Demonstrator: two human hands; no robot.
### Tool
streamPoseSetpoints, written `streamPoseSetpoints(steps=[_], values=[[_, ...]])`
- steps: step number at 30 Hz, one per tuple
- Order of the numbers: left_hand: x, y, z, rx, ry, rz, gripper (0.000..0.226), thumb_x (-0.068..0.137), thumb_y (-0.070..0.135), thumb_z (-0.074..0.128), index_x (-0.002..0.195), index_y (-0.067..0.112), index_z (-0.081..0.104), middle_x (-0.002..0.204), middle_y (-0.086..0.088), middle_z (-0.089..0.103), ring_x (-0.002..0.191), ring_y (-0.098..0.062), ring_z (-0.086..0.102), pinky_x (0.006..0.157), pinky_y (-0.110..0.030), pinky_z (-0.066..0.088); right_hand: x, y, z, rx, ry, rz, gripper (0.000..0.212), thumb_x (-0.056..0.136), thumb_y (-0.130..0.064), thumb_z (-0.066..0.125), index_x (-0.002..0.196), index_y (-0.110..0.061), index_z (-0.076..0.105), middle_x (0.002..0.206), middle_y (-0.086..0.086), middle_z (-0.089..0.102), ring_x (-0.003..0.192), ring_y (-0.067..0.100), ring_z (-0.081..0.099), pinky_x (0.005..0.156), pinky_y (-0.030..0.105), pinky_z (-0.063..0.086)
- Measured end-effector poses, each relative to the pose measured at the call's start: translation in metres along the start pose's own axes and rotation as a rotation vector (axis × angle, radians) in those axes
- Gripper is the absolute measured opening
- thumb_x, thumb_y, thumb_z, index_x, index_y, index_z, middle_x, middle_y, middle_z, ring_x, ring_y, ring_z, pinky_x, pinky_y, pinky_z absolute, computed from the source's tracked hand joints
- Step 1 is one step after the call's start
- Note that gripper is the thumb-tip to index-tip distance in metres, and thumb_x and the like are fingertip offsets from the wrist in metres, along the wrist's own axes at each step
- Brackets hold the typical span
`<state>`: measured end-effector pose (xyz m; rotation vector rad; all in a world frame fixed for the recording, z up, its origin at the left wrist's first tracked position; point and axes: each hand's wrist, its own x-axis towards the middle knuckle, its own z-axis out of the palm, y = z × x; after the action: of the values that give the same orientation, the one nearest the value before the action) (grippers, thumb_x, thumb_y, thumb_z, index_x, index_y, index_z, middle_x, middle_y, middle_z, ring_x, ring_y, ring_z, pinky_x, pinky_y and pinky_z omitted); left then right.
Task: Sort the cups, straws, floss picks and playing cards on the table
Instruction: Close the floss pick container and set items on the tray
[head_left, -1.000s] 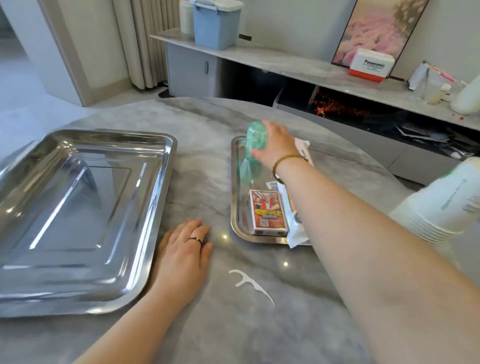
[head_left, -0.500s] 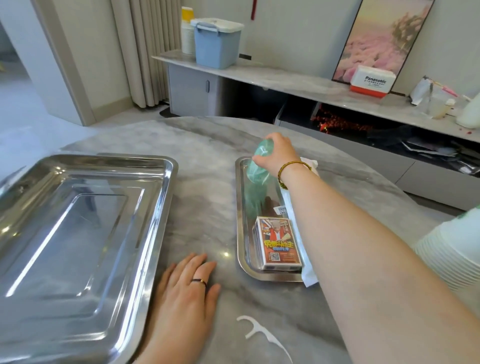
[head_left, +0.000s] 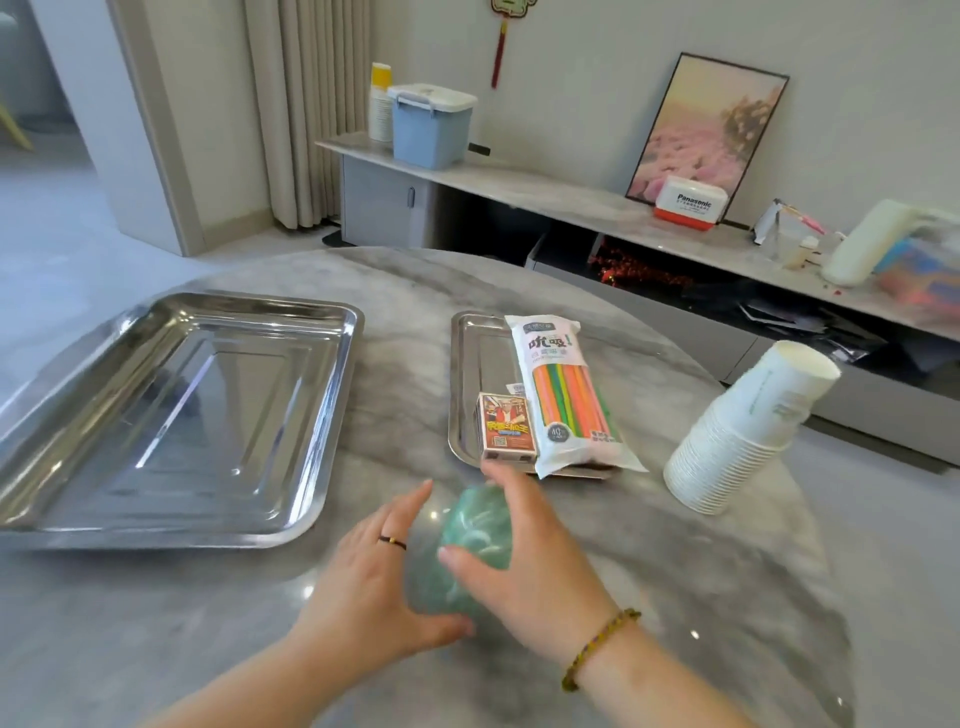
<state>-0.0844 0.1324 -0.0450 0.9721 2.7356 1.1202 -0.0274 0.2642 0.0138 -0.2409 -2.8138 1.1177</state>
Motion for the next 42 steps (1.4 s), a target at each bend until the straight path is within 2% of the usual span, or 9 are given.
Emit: streamPoseSetpoints(steps=[3,7,12,16,23,27,33,38,42], values=[[-0.008,0.031,-0.002,-0.262,-0.092,-0.133,0.081,0.039,0.051,0.069,0.107,0.055,0.025,0.101,0.03,0.053,0.095,0.01,0.054,0.081,-0.002,0.04,-0.022,-0.005,0.006,0.018,0.004,-0.006,0.073,0.074,-0.053,0.06,0.136,-0.028,0.029,0.127,-0.016,0.037,0.125,0.002,0.036,0.089,0.002,0.021],[-0.021,0.035,-0.008,-0.331,-0.067,-0.171,0.045,0.041,0.037,0.064,0.08,0.034,0.042,0.066,0.02,0.065,0.067,0.009,0.061,0.057,-0.006,0.043,-0.031,-0.012,0.005,0.032,-0.08,-0.018,0.062,0.082,-0.043,0.06,0.135,-0.026,0.034,0.136,-0.009,0.04,0.125,0.006,0.036,0.091,0.008,0.024],[-0.038,0.029,-0.024,-0.254,-0.192,-0.165,0.045,0.053,0.027,0.079,0.081,0.035,0.044,0.066,0.044,0.054,0.063,0.017,0.055,0.054,-0.004,0.039,-0.036,-0.019,0.01,0.021,-0.214,-0.178,0.056,0.084,-0.04,0.06,0.133,-0.02,0.041,0.121,-0.01,0.045,0.122,0.009,0.03,0.09,0.004,0.019],[-0.036,0.026,-0.033,-0.311,-0.235,-0.176,0.049,0.058,0.008,0.079,0.08,0.034,0.044,0.056,0.036,0.057,0.056,0.016,0.054,0.053,-0.003,0.039,-0.034,-0.017,0.018,0.07,-0.215,-0.247,0.081,0.059,-0.063,0.038,0.128,-0.02,0.046,0.115,-0.018,0.044,0.101,-0.004,0.024,0.086,-0.008,0.013],[-0.029,0.012,-0.035,-0.558,-0.438,-0.248,0.046,0.034,0.042,0.064,0.074,0.023,0.053,0.055,0.021,0.059,0.052,0.007,0.052,0.054,-0.008,0.04,-0.028,-0.005,0.017,0.127,-0.222,-0.368,0.062,0.071,-0.047,0.043,0.124,-0.016,0.049,0.113,-0.029,0.032,0.106,-0.01,0.027,0.094,-0.005,0.015],[-0.022,0.004,-0.03,-0.614,-0.35,-0.251,0.068,0.031,0.039,0.072,0.094,0.025,0.05,0.066,0.017,0.063,0.059,0.006,0.056,0.058,-0.012,0.044,-0.021,0.002,0.003,0.224,-0.156,-0.289,0.047,0.065,-0.053,0.049,0.11,-0.048,0.035,0.112,-0.033,0.038,0.106,-0.019,0.035,0.092,0.0,0.027],[-0.019,-0.006,-0.027,-0.555,-0.16,-0.285,0.066,0.037,0.027,0.082,0.09,0.035,0.043,0.075,0.016,0.063,0.065,0.016,0.057,0.06,0.001,0.04,-0.005,0.023,-0.003,0.35,0.114,-0.119,0.039,0.058,-0.052,0.052,0.095,-0.042,0.048,0.1,-0.024,0.051,0.092,-0.01,0.048,0.079,0.001,0.034],[-0.016,-0.013,-0.031,-0.555,-0.023,-0.295,0.076,0.03,0.034,0.083,0.093,0.038,0.042,0.091,0.016,0.056,0.071,0.019,0.056,0.062,0.004,0.038,0.002,0.05,0.013,-0.199,0.036,-0.193,0.053,0.06,-0.045,0.052,0.102,-0.014,0.062,0.098,-0.006,0.06,0.095,0.019,0.053,0.08,0.004,0.027],[-0.016,-0.017,-0.032,-0.521,0.021,-0.318,0.078,0.039,0.025,0.091,0.096,0.04,0.039,0.098,0.011,0.054,0.081,0.005,0.055,0.064,0.005,0.037,-0.004,0.055,0.039,-0.519,0.021,-0.291,0.038,0.057,-0.041,0.036,0.092,-0.029,0.047,0.086,-0.01,0.065,0.085,0.01,0.052,0.064,0.017,0.048]])
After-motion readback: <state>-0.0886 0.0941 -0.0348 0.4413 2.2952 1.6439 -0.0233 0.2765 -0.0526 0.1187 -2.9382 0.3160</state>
